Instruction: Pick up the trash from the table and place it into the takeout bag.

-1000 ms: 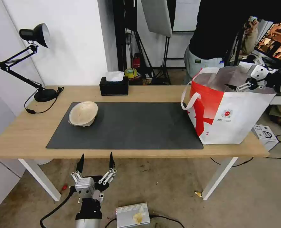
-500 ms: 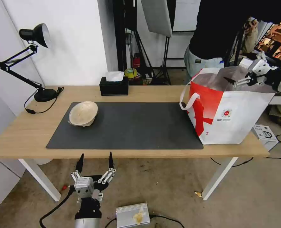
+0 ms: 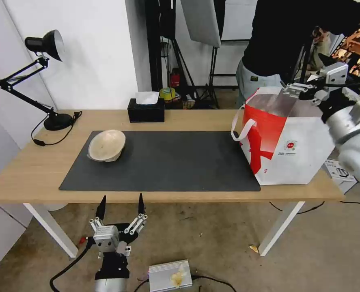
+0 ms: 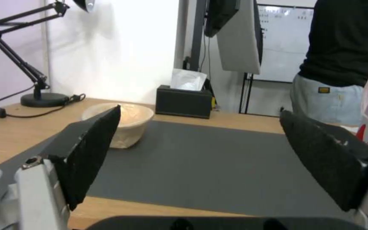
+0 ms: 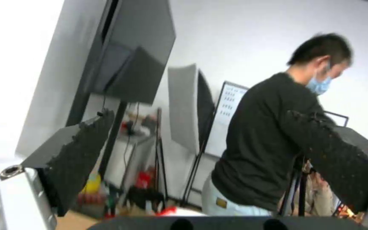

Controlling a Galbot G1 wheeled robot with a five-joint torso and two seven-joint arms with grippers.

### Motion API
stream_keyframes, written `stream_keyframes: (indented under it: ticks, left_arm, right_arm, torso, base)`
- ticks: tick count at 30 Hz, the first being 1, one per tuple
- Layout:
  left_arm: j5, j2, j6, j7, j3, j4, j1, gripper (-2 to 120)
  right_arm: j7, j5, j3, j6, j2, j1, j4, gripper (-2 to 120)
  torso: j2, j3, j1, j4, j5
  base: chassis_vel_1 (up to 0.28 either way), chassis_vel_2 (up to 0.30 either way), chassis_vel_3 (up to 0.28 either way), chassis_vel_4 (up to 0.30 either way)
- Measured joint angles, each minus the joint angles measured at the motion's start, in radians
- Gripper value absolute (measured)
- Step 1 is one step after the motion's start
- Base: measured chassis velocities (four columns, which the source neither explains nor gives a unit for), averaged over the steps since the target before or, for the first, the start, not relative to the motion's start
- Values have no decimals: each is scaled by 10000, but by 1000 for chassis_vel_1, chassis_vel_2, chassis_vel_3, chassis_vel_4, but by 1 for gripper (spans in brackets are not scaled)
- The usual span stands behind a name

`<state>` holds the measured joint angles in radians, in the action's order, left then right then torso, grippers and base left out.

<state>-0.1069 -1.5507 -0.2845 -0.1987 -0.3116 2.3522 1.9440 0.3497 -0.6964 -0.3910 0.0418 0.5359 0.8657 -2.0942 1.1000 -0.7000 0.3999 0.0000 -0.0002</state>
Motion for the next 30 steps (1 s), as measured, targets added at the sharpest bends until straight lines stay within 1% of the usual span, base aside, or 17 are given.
stream_keyframes:
  ticks: [1, 3, 5, 6, 10, 11, 15, 16, 19, 20, 23, 24, 29, 30]
  left_arm:
    - [0, 0, 0, 0, 0, 0, 0, 100]
    - [6, -5, -1, -35, -26, 31, 13, 100]
    - [14, -9, -9, -45, -33, 47, 15, 100]
    - [14, -9, -9, -45, -33, 47, 15, 100]
    - [42, -62, -25, -58, -46, 84, 5, 100]
    - [42, -62, -25, -58, -46, 84, 5, 100]
    - [50, -108, -35, -59, -60, 135, 34, 100]
    - [50, -108, -35, -59, -60, 135, 34, 100]
    - [59, -123, -41, -63, -78, 182, 48, 100]
    - [59, -123, -41, -63, -78, 182, 48, 100]
    - [66, -153, -62, -64, -63, 187, 61, 100]
    - [66, -153, -62, -64, -63, 187, 61, 100]
    - [66, -172, -76, -59, -35, 186, 64, 100]
    - [66, -172, -76, -59, -35, 186, 64, 100]
  right_arm:
    - [0, 0, 0, 0, 0, 0, 0, 100]
    - [705, 61, -265, -248, 375, 634, -635, 100]
    - [1054, 228, -549, -415, 740, 1347, -1238, 100]
    - [1054, 228, -549, -415, 740, 1347, -1238, 100]
    - [1830, 439, -430, -562, 1348, 2440, -2263, 100]
    - [1830, 439, -430, -562, 1348, 2440, -2263, 100]
    - [2159, 692, -156, -679, 1858, 3147, -2869, 100]
    - [2159, 692, -156, -679, 1858, 3147, -2869, 100]
    - [2255, 999, -99, -787, 2172, 4067, -3286, 100]
    - [2255, 999, -99, -787, 2172, 4067, -3286, 100]
    - [2176, 1845, -92, -1005, 2673, 5197, -3505, 100]
    - [2176, 1845, -92, -1005, 2673, 5197, -3505, 100]
    - [2201, 3462, 140, -1296, 3715, 6876, -3727, 100]
    - [2201, 3462, 140, -1296, 3715, 6876, -3727, 100]
  torso:
    - [0, 0, 0, 0, 0]
    - [0, 0, 0, 1, 1]
    - [0, 0, 0, -1, 0]
    - [0, 0, 0, -1, 0]
    - [0, 1, -1, -1, 0]
    - [0, 1, -1, -1, 0]
    - [0, 0, 0, 2, 0]
    - [0, 0, 0, 2, 0]
    - [0, 1, 0, 0, 0]
    - [0, 1, 0, 0, 0]
    - [0, 1, -1, 1, -1]
    - [0, 1, -1, 1, -1]
    - [0, 1, -1, -1, 1]
    - [0, 1, -1, -1, 1]
  base:
    - [0, 0, 0, 0]
    - [0, 0, 0, 0]
    - [0, 0, 0, 0]
    - [0, 0, 0, 0]
    - [0, 0, 0, 0]
    - [0, 0, 0, 0]
    - [0, 0, 0, 0]
    - [0, 0, 0, 0]
    - [0, 0, 0, 0]
    - [0, 0, 0, 0]
    - [0, 0, 0, 0]
    - [0, 0, 0, 0]
    - [0, 0, 0, 0]
    - [0, 0, 0, 0]
